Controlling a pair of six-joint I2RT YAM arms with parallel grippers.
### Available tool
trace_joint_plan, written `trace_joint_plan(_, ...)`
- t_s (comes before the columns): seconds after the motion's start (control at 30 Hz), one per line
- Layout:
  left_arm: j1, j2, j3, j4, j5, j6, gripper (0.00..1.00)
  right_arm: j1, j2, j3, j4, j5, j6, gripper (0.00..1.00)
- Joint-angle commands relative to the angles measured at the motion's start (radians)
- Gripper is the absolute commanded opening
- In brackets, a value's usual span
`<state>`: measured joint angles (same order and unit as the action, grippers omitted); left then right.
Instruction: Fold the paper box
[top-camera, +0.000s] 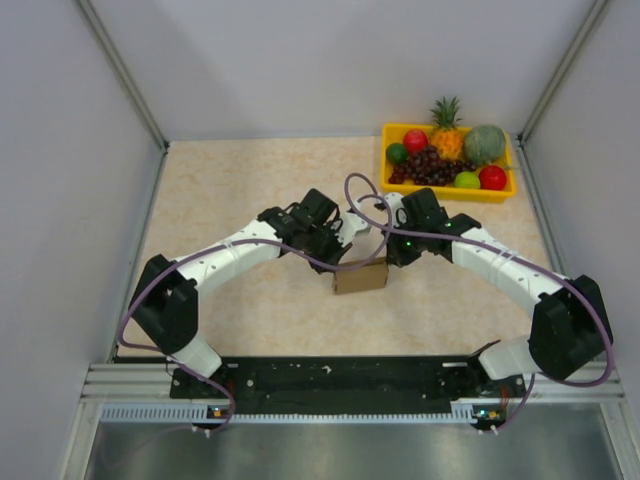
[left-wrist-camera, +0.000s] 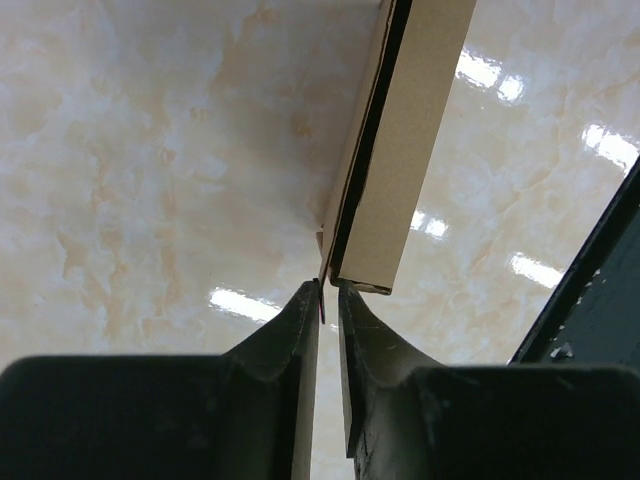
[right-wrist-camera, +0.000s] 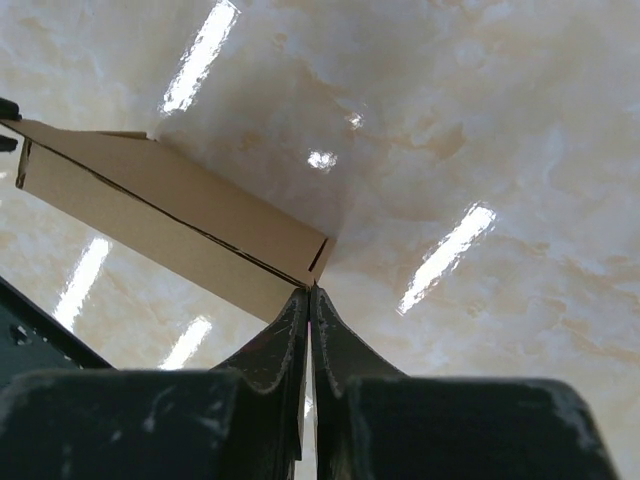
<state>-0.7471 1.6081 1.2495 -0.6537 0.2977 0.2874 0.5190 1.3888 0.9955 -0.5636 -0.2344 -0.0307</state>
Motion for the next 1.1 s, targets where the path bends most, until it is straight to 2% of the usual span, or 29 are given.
trace_joint_plan(0.0,0.000,0.012,0.044,-0.010,0.063,-0.099,0.23,0.029,-0.037,0.037,0.027,0.041,0.091,0.00)
trace_joint_plan(0.2,0.055,-0.037,0.013,-0.007,0.173,-0.177,0.31,0.041,-0.056,0.023,0.036,0.083,0.081,0.00)
trace_joint_plan(0.4,0.081,-0.051,0.027,-0.032,0.238,-0.192,0.31,0.039,-0.051,0.020,0.037,0.081,0.078,0.00)
trace_joint_plan(0.5,0.081,-0.039,0.034,-0.034,0.218,-0.192,0.26,0.041,-0.051,0.019,0.037,0.075,0.078,0.00)
trace_joint_plan(0.8,0.060,-0.001,0.073,-0.075,0.156,-0.178,0.25,0.039,-0.050,0.020,0.037,0.070,0.078,0.00)
trace_joint_plan(0.87,0.052,0.006,0.079,-0.086,0.129,-0.175,0.18,0.041,-0.047,0.020,0.037,0.066,0.080,0.00)
trace_joint_plan(0.93,0.045,0.015,0.083,-0.093,0.106,-0.180,0.17,0.041,-0.048,0.020,0.039,0.067,0.084,0.00)
trace_joint_plan(1.07,0.028,0.033,0.102,-0.112,0.063,-0.180,0.24,0.041,-0.050,0.020,0.037,0.070,0.087,0.00)
